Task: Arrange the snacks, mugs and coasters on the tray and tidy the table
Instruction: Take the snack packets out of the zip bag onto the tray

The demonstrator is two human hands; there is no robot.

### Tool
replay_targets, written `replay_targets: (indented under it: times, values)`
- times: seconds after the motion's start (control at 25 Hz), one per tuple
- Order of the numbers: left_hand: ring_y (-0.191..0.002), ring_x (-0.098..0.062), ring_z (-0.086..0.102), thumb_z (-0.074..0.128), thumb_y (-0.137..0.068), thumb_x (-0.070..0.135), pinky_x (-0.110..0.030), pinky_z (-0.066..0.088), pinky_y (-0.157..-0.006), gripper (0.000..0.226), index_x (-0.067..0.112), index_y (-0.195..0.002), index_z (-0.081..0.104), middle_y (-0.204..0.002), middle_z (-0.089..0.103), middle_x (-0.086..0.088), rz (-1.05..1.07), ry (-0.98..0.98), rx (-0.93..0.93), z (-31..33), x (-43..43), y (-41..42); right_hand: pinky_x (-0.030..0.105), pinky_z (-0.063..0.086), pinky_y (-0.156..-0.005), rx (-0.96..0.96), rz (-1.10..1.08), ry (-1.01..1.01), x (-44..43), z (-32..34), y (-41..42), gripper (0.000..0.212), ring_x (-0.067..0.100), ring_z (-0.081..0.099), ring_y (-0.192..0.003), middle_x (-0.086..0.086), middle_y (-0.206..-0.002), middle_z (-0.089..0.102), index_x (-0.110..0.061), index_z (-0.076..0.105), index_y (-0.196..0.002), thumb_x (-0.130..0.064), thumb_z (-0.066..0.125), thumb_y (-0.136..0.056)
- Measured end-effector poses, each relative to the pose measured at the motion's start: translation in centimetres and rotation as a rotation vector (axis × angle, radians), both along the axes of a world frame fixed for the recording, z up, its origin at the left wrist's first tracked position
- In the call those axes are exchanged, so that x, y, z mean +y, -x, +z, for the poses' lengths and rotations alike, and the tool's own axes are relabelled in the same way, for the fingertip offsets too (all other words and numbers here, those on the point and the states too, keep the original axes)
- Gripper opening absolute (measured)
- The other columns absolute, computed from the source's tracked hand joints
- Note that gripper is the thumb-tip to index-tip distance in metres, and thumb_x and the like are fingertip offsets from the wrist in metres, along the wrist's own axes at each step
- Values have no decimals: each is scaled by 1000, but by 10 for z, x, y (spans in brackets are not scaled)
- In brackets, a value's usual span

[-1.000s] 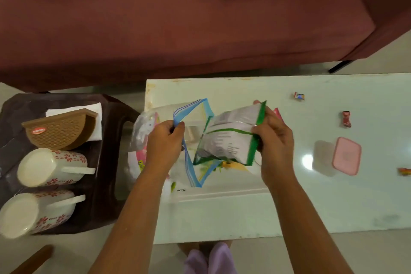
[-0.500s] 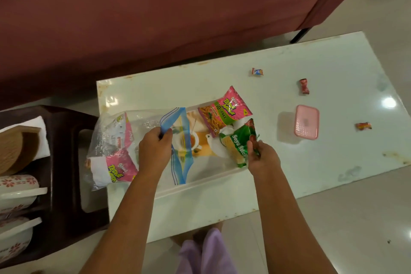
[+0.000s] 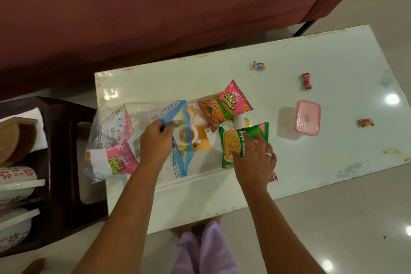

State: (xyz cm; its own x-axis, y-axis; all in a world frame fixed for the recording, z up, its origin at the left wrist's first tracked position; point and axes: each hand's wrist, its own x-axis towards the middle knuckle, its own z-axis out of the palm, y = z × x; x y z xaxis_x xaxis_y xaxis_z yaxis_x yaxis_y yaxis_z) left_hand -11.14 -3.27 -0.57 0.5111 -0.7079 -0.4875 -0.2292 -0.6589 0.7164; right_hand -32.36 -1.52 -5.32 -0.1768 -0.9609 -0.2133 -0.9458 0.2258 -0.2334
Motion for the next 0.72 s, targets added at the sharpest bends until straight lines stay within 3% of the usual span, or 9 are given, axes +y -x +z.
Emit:
replay_targets:
  times: [0.04,0.12,0.28,0.4,0.52,0.72]
  values:
    - [-70,-33,61,50,-92,23,-53,54,-79,24,3,-80,59,-69,58,-10,3,0,3,0,1,0,55,28,-108,96,135,-45,4,-12,0,65,34,34,-138,10,-147,40,-27,38,-141,-44,62,-83]
    - [-65,-27,59,50,-92,22,-51,55,-79,23,6,-78,57,-67,57,-8,3,4,20,0,2,0,67,16,-108,155,228,-142,8,-31,1,75,35,16,-146,5,-158,23,-33,23,-148,-52,57,-84]
    - [-67,-28,61,50,-92,23,-55,55,-80,24,2,-84,60,-76,61,-15,26,29,57,-3,2,-5,75,12,-104,139,294,-229,-9,-41,3,70,34,-7,-147,-5,-161,-1,-39,8,-149,-51,46,-91]
    - [-65,-24,62,50,-93,23,-55,55,-81,23,3,-89,61,-85,64,-21,40,32,73,-2,2,-7,75,15,-104,148,385,-204,-21,-46,9,70,33,-4,-148,-5,-161,2,-38,12,-149,-53,47,-90]
    - [-64,-23,61,50,-93,23,-55,54,-81,19,13,-79,59,-81,63,-16,40,40,82,0,2,-6,76,14,-103,188,417,-149,-26,-50,14,72,32,3,-148,-2,-161,10,-37,21,-147,-55,53,-86]
    - [-71,-27,62,51,-92,24,-57,54,-82,20,19,-73,57,-73,62,-8,70,38,110,1,3,-9,74,-2,-103,231,389,-32,-26,-44,8,75,34,6,-147,0,-160,15,-36,23,-147,-59,54,-82]
